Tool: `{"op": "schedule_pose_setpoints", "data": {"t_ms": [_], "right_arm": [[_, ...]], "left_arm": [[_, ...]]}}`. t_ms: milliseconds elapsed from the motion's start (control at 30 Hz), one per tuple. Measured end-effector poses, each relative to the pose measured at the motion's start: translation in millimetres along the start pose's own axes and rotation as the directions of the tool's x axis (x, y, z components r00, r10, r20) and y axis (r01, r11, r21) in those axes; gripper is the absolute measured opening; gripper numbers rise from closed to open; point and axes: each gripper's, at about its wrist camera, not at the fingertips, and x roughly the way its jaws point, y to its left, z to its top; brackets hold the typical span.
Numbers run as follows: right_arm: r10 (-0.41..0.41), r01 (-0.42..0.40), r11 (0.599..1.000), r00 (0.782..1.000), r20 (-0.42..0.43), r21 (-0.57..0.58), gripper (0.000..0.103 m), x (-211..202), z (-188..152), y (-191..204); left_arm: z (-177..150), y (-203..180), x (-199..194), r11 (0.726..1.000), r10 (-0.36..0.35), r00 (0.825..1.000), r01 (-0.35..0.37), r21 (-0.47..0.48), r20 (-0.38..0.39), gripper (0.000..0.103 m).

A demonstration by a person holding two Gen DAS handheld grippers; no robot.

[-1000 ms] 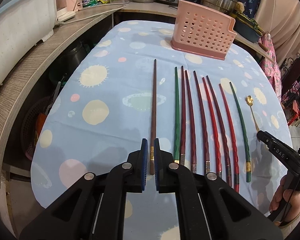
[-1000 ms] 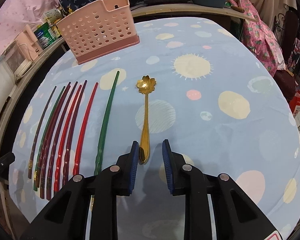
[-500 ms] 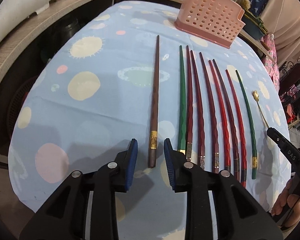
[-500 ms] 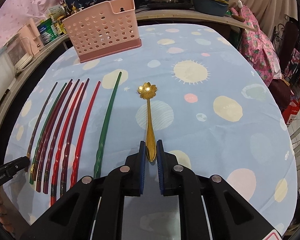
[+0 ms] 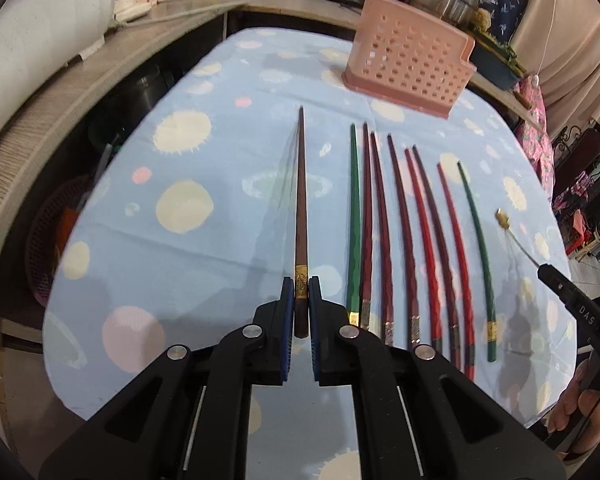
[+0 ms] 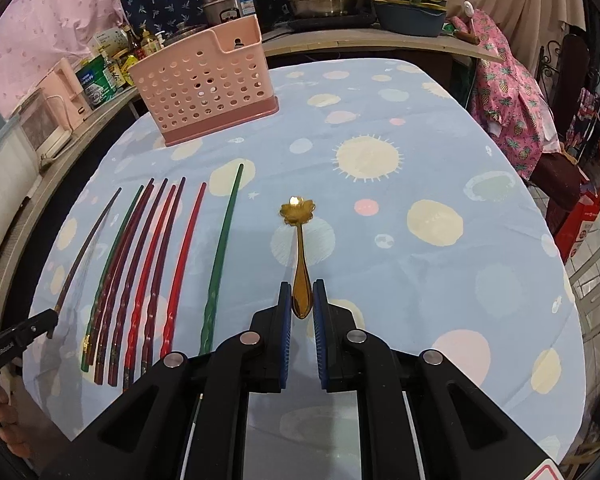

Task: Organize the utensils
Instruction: 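Carry the chopstick and spoon to the pink basket and open both tools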

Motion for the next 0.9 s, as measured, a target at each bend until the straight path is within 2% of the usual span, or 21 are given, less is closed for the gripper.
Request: {"op": "schedule_pose_setpoints", "data": {"t_ms": [233, 300, 533, 733, 900], "right_arm": [[-0.013, 0.012, 1.000, 0.998, 0.057, 0.019, 0.009, -15, 18, -8], [-0.014, 0.012, 1.000, 0.998, 0.068, 0.025, 0.002, -17, 24, -11], [-0.015, 0.012, 0.999, 0.994, 0.106, 0.029, 0.002, -24, 43, -15], [0.024, -0.029, 0.999, 0.987, 0.161, 0.028, 0.002, -38, 73, -13], [0.057, -0.060, 0.998, 0.975, 0.213, 0.005, 0.002, -48, 104, -1]], "left_arm": [[29, 1, -37, 1.000, 0.006, 0.995, -0.005, -0.015, 0.101, 0.007], [38, 2, -44, 1.000, 0.010, 0.992, -0.008, -0.019, 0.124, 0.007], [66, 4, -59, 0.999, 0.031, 0.983, -0.029, -0.015, 0.182, 0.007], [105, 6, -79, 0.999, 0.030, 0.966, -0.026, -0.020, 0.255, 0.007], [147, 4, -95, 1.000, 0.028, 0.946, -0.022, -0.020, 0.323, 0.007]]}}
